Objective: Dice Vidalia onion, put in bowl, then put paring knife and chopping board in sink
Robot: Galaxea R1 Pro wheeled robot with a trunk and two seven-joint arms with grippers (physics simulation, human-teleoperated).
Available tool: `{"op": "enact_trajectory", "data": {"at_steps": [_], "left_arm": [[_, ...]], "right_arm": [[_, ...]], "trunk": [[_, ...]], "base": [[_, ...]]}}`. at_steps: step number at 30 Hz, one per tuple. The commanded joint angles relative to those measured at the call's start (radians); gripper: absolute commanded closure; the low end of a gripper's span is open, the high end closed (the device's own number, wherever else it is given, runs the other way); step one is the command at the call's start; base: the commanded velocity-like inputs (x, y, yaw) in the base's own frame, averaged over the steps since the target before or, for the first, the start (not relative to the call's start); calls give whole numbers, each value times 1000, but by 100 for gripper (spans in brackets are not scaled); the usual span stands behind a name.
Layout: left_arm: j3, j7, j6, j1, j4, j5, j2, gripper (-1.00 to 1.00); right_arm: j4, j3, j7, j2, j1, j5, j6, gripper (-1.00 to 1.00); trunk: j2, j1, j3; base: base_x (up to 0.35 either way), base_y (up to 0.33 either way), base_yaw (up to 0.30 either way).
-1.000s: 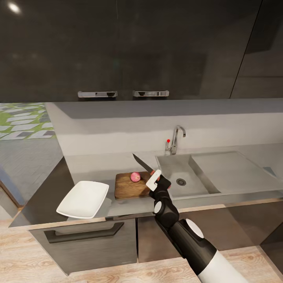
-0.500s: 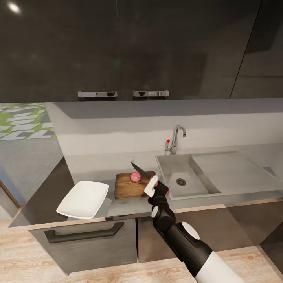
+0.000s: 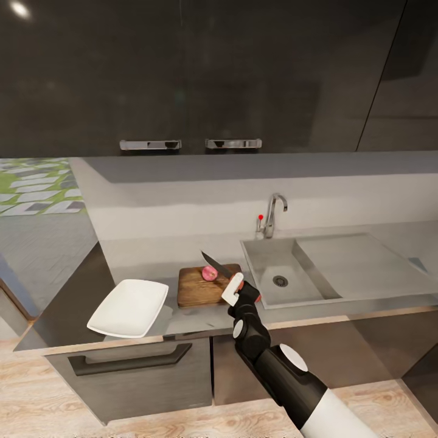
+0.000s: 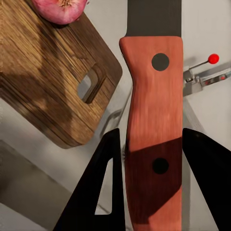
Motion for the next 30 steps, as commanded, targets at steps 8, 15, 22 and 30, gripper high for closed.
{"op": "enact_trajectory", "data": {"at_steps": [8, 15, 22, 30], "left_arm": [[-6, 7, -4, -1, -1, 11, 2, -100], [-6, 7, -4, -1, -2, 11, 2, -100], [-6, 7, -4, -1, -2, 11, 2, -100], [-6, 7, -4, -1, 0, 11, 2, -100]], "right_arm": [[0, 2, -5, 1, -1, -1, 7, 100], [0, 2, -5, 1, -1, -1, 7, 100], [0, 2, -5, 1, -1, -1, 7, 100], [0, 2, -5, -1, -1, -2, 7, 100]], "trunk": [[-2, 1, -14], [-2, 1, -26], [-2, 1, -37], [-2, 1, -50]], "base": [[0, 0, 0], [108, 0, 0], [28, 0, 0], [60, -25, 0]]}}
